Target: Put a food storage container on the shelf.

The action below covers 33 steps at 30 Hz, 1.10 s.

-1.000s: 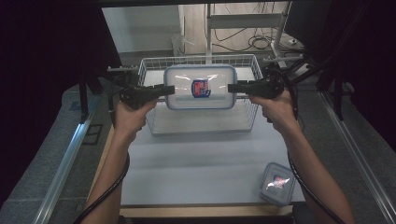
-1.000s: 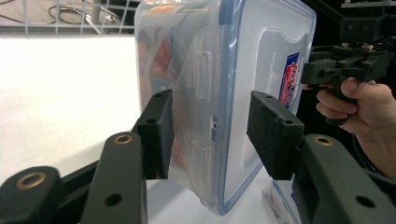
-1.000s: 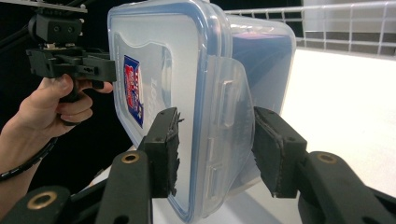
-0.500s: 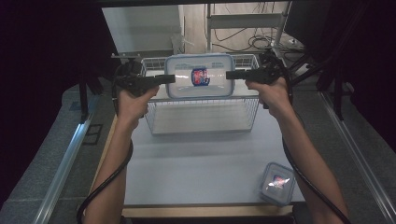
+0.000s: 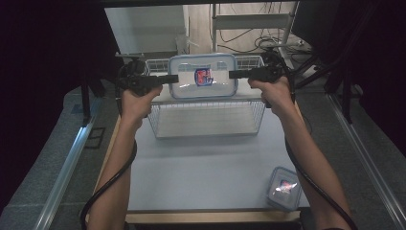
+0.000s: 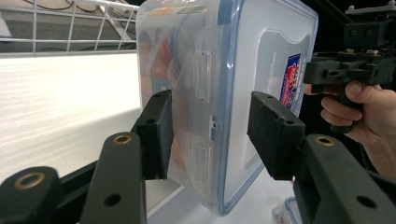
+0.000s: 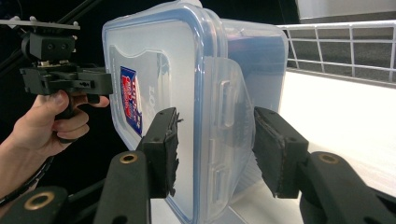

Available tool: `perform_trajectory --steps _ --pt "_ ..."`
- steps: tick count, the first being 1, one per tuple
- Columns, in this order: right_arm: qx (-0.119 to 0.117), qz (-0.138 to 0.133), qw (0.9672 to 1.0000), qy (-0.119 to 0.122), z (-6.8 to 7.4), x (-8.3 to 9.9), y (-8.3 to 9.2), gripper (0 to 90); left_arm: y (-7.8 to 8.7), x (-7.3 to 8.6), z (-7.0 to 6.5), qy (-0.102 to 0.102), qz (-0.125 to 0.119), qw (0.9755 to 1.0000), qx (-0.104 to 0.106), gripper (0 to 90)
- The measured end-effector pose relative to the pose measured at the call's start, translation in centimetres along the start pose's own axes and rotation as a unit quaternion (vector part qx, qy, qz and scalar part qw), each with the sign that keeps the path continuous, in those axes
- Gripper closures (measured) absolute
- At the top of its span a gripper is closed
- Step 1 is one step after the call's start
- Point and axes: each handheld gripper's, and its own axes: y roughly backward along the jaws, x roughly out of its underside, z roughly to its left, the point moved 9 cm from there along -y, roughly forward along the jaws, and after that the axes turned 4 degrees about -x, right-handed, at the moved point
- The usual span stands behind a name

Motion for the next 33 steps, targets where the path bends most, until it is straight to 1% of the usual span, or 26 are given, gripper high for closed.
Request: perform_trajectory --steps 3,6,8,9,14,15,16,18,20,21,22,23,25,26,30,32,33 --pt "0.0 0.002 1.0 0.0 0.0 -0.1 -0.1 51.8 0.0 0.0 0.1 0.003 0.001 1.0 -0.001 51.1" --pt "0.0 0.002 1.0 0.0 -0.1 -0.1 -0.1 51.5 0.0 -0.1 0.1 0.0 -0.001 1.0 -0.003 50.7" --pt "0.002 -0.005 1.0 -0.001 -0.2 -0.2 -0.3 50.5 -0.1 -0.1 0.1 -0.007 -0.002 0.9999 -0.007 50.4" --pt "0.003 -0.008 1.0 -0.003 -0.3 -0.3 -0.4 50.1 -0.1 -0.1 0.1 -0.007 -0.002 0.9999 -0.007 50.2" --pt "0.008 -0.011 0.9999 -0.004 -0.5 -0.5 -0.7 48.6 -0.2 -0.2 0.2 -0.013 -0.001 0.9998 -0.017 49.3" --pt "0.01 -0.013 0.9999 -0.004 -0.5 -0.6 -0.8 47.9 -0.2 -0.2 0.2 -0.021 0.0 0.9995 -0.022 48.5" --pt "0.01 -0.013 0.9999 -0.004 -0.5 -0.6 -0.8 47.9 -0.2 -0.2 0.2 -0.021 0.0 0.9995 -0.022 47.5" --pt "0.019 -0.015 0.9997 0.006 -0.7 -0.7 -0.9 46.4 -0.2 -0.3 0.3 -0.028 -0.005 0.9991 -0.032 45.2" --pt "0.023 -0.016 0.9996 0.009 -0.8 -0.7 -1.0 45.9 -0.2 -0.3 0.4 -0.03 -0.006 0.9989 -0.036 44.5" --pt "0.037 -0.019 0.999 0.016 -1.0 -0.7 -0.9 43.0 -0.1 -0.3 0.5 -0.038 -0.008 0.9982 -0.046 43.0" --pt "0.043 -0.024 0.9985 0.023 -1.1 -0.8 -0.8 42.7 0.0 -0.3 0.6 -0.041 -0.009 0.9978 -0.052 42.1" --pt "0.049 -0.023 0.9983 0.022 -1.2 -0.9 -0.7 40.2 0.0 -0.2 0.6 -0.042 -0.01 0.9976 -0.053 41.8" --pt "0.053 -0.022 0.998 0.025 -1.4 -0.8 -0.6 40.8 0.0 -0.2 0.7 -0.046 -0.011 0.9974 -0.054 41.7" --pt "0.053 -0.03 0.9978 0.025 -1.5 -1.0 -0.4 40.1 0.1 -0.2 0.7 -0.048 -0.013 0.9973 -0.054 41.6" --pt "0.062 -0.033 0.997 0.033 -1.7 -1.1 0.0 38.8 0.1 0.1 0.6 -0.055 -0.016 0.9971 -0.05 40.0" --pt "0.064 -0.037 0.9965 0.039 -1.5 -1.1 0.3 39.3 0.1 0.3 0.6 -0.069 -0.019 0.996 -0.054 39.9" --pt "0.065 -0.037 0.9962 0.043 -1.4 -1.0 0.4 40.9 0.1 0.3 0.6 -0.069 -0.019 0.996 -0.054 40.2"
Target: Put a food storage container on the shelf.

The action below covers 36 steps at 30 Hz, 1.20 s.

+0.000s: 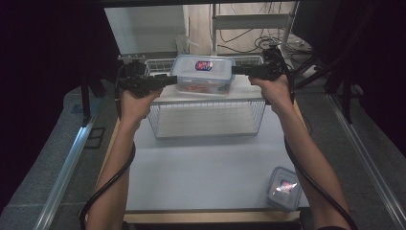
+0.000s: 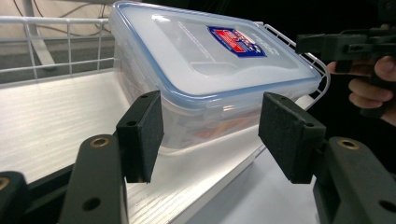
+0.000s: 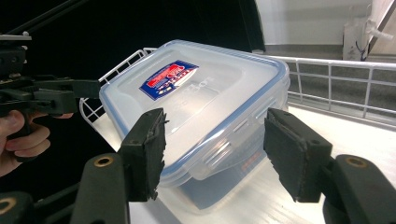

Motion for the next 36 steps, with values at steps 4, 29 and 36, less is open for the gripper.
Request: perform_trajectory --steps 4,29,36 --pt "0.008 0.014 0.9993 0.035 0.9 0.8 0.7 53.3 0.6 0.8 0.0 -0.021 -0.011 0.9997 -0.007 45.2" --pt "0.009 0.06 0.9945 0.085 1.6 5.4 -2.1 89.5 2.2 7.3 -3.0 -0.134 -0.046 0.9896 -0.025 26.3" --pt "0.018 0.06 0.9942 0.088 1.3 5.4 -2.0 89.5 1.8 8.2 -3.3 -0.141 -0.033 0.989 -0.03 25.1"
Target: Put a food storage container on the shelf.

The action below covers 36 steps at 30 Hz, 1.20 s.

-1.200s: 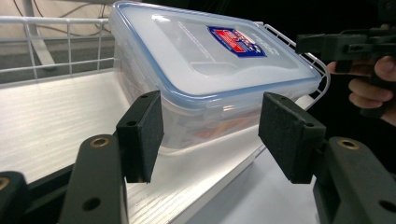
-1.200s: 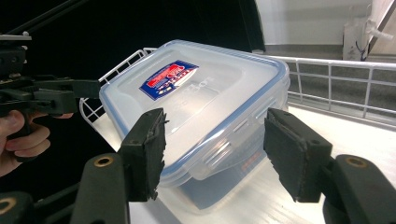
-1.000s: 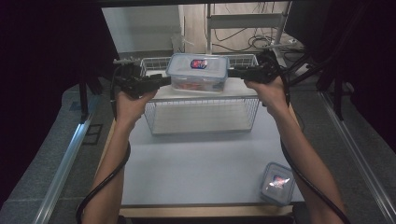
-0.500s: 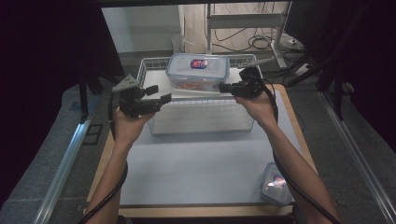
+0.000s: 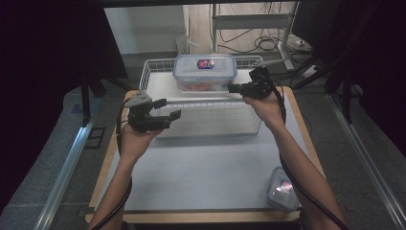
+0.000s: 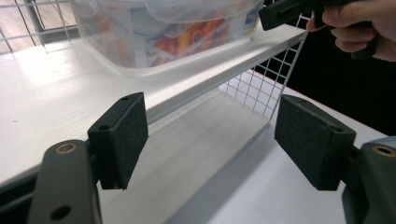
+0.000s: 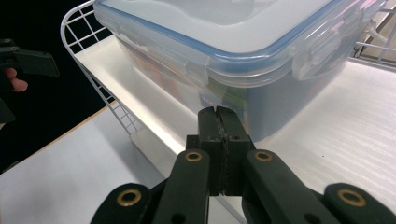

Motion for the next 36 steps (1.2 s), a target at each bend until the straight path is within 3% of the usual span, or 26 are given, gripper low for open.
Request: perform_trajectory --steps 4,8,13,16,22,25,36 --pt "-0.004 -0.002 1.0 0.007 0.5 0.1 0.2 88.8 0.0 0.3 -0.6 -0.005 0.005 1.0 0.004 24.3" --pt "-0.006 0.001 0.9996 0.027 1.7 0.5 0.7 81.4 0.2 1.1 -2.3 -0.012 0.009 0.9997 0.018 21.3" --pt "-0.014 0.002 0.9992 0.036 2.9 1.2 1.2 72.5 0.2 2.4 -3.4 -0.017 0.018 0.9995 0.02 20.0" --pt "-0.02 0.004 0.9989 0.043 3.7 2.3 1.7 62.2 0.3 3.8 -4.3 -0.02 0.038 0.9989 0.019 17.1" --pt "-0.009 0.022 0.9978 0.063 4.3 4.9 1.9 46.9 0.6 5.5 -5.1 -0.018 0.054 0.9983 0.013 11.8" --pt "-0.016 0.028 0.9976 0.061 4.8 6.4 1.9 39.9 0.8 6.7 -5.5 -0.023 0.063 0.9977 0.005 9.6" --pt "-0.011 0.042 0.9959 0.08 6.3 11.2 2.5 22.4 1.4 8.9 -6.8 -0.039 0.075 0.9963 0.013 4.5"
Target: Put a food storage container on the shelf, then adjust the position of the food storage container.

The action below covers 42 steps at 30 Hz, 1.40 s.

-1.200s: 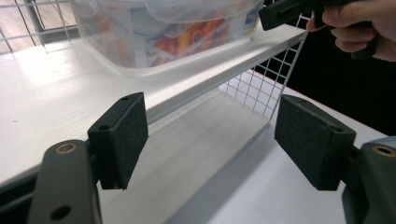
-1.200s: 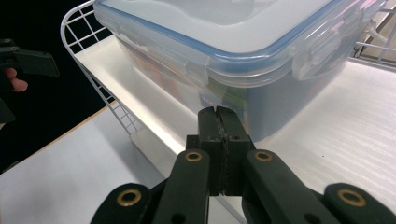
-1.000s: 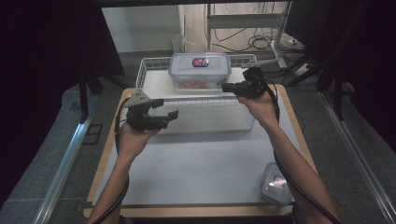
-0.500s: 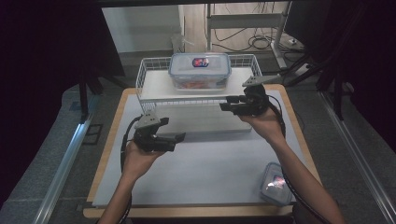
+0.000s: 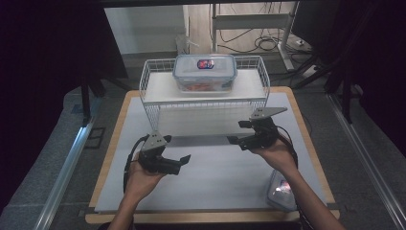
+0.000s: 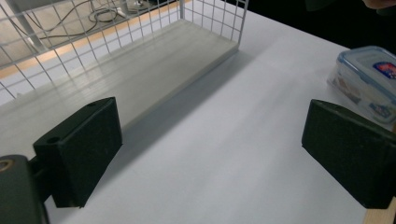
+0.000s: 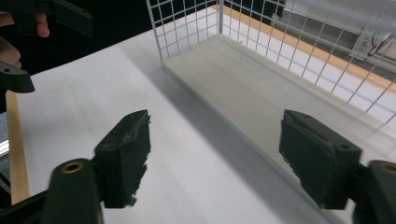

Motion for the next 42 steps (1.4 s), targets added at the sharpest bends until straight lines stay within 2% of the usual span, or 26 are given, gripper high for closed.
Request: perform_trajectory --steps 7,9,12,18,20,23,27,32,36,38,40,42 --pt "0.008 0.004 1.0 -0.004 0.1 2.3 0.5 17.1 -0.1 1.7 -0.4 0.005 0.0 1.0 -0.004 3.9" --pt "0.014 -0.001 0.9999 -0.003 0.2 2.9 0.8 16.7 -0.1 2.2 -0.5 0.002 -0.001 1.0 -0.01 3.7" --pt "0.011 -0.002 0.9999 -0.002 0.6 3.8 0.9 15.0 -0.1 3.3 -0.6 -0.006 0.0 0.9997 -0.024 3.0" --pt "0.015 0.009 0.9998 0.01 1.4 6.0 0.8 13.1 -0.4 5.4 -0.6 -0.01 0.006 0.999 -0.043 2.5" --pt "0.02 0.018 0.9995 0.014 1.5 6.7 0.7 12.9 -0.6 6.4 -0.8 -0.004 0.013 0.9991 -0.041 2.5" --pt "0.026 0.028 0.9991 0.019 1.5 7.6 0.6 12.8 -0.9 7.4 -0.9 -0.006 0.026 0.9987 -0.043 2.4" --pt "0.027 0.038 0.9988 0.015 1.4 8.5 0.4 12.8 -1.0 7.5 -1.2 -0.009 0.026 0.9988 -0.04 2.4" --pt "0.028 0.034 0.999 0.006 1.4 8.4 0.6 13.1 -0.8 7.2 -1.2 -0.012 0.017 0.9989 -0.043 2.4" --pt "0.031 0.041 0.9986 -0.008 1.3 9.1 1.2 18.5 -0.6 7.2 -1.1 -0.011 0.015 0.9989 -0.044 2.7" --pt "0.037 0.049 0.9978 -0.025 1.2 9.7 1.6 23.7 -0.6 7.3 -1.0 -0.014 0.017 0.9988 -0.045 2.9" --pt "0.044 0.055 0.9969 -0.035 1.1 10.2 2.3 30.2 -0.5 7.2 -1.1 -0.014 0.015 0.9987 -0.046 2.9" --pt "0.048 0.061 0.9961 -0.041 1.2 10.8 3.3 41.3 -0.5 7.3 -1.2 -0.016 0.016 0.9986 -0.047 3.0"
